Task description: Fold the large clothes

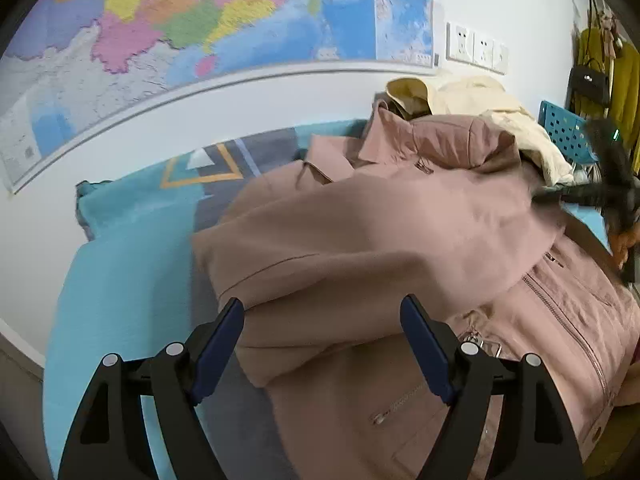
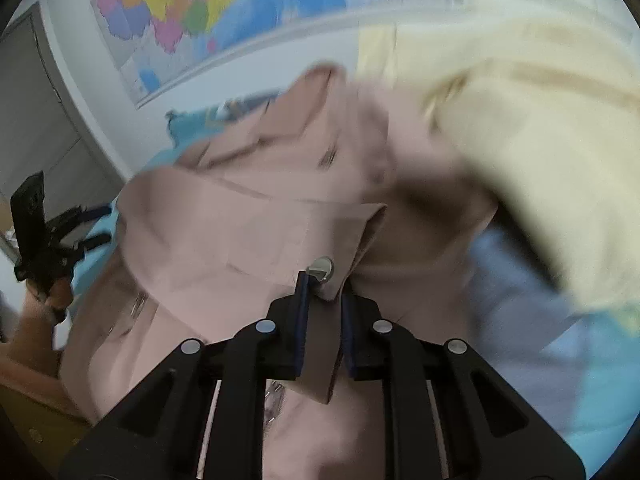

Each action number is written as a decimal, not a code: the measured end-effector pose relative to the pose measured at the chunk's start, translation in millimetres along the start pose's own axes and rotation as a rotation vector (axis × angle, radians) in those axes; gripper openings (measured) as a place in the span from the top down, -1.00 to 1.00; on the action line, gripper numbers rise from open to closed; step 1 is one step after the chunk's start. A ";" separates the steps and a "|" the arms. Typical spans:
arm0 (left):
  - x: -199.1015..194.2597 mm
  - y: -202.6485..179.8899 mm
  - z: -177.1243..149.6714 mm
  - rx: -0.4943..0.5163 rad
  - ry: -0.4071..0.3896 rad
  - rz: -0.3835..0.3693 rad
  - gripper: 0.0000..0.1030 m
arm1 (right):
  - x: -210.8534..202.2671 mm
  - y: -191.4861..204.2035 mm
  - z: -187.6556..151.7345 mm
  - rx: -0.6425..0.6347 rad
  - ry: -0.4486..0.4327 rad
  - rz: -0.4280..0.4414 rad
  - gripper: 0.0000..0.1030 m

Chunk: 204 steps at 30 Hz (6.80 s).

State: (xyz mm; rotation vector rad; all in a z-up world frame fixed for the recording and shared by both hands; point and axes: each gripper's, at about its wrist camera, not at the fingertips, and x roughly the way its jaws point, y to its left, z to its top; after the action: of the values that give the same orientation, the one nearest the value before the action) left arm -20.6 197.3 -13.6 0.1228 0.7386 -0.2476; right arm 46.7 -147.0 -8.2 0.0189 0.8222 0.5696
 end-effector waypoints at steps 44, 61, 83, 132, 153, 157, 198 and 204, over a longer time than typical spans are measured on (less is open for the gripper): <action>-32.5 4.6 -98.3 -0.273 0.173 -0.223 -0.80 | -64.6 -41.0 -52.1 0.181 0.016 0.072 -0.46; -57.2 -25.2 -135.4 -0.423 0.223 -0.643 -0.86 | -89.2 -23.5 -155.4 0.259 0.158 0.382 -0.58; -129.3 5.3 -95.0 -0.480 0.044 -0.323 0.98 | -151.1 23.3 -112.0 0.185 -0.078 0.646 0.88; -118.1 65.8 -7.6 -0.555 -0.094 -0.420 0.98 | -147.4 -19.9 -18.4 0.393 -0.212 0.659 0.87; 94.0 125.6 92.0 -0.666 0.303 -0.286 0.60 | 53.2 -136.6 66.1 0.821 0.029 0.432 0.54; 70.8 124.7 91.8 -0.613 0.211 -0.331 -0.02 | 37.7 -127.6 71.0 0.774 -0.014 0.468 -0.15; 124.2 64.0 72.4 -0.196 0.277 0.076 -0.46 | 105.9 30.5 99.1 -0.073 0.083 0.001 -0.23; 92.7 94.0 63.6 -0.320 0.175 0.032 -0.43 | -3.5 24.1 74.0 -0.059 -0.108 0.004 -0.40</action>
State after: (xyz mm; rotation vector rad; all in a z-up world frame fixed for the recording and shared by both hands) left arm 111.7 258.7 -27.6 -0.1498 0.9397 -0.0861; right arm 85.0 -113.5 50.7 -0.0028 0.6998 0.5912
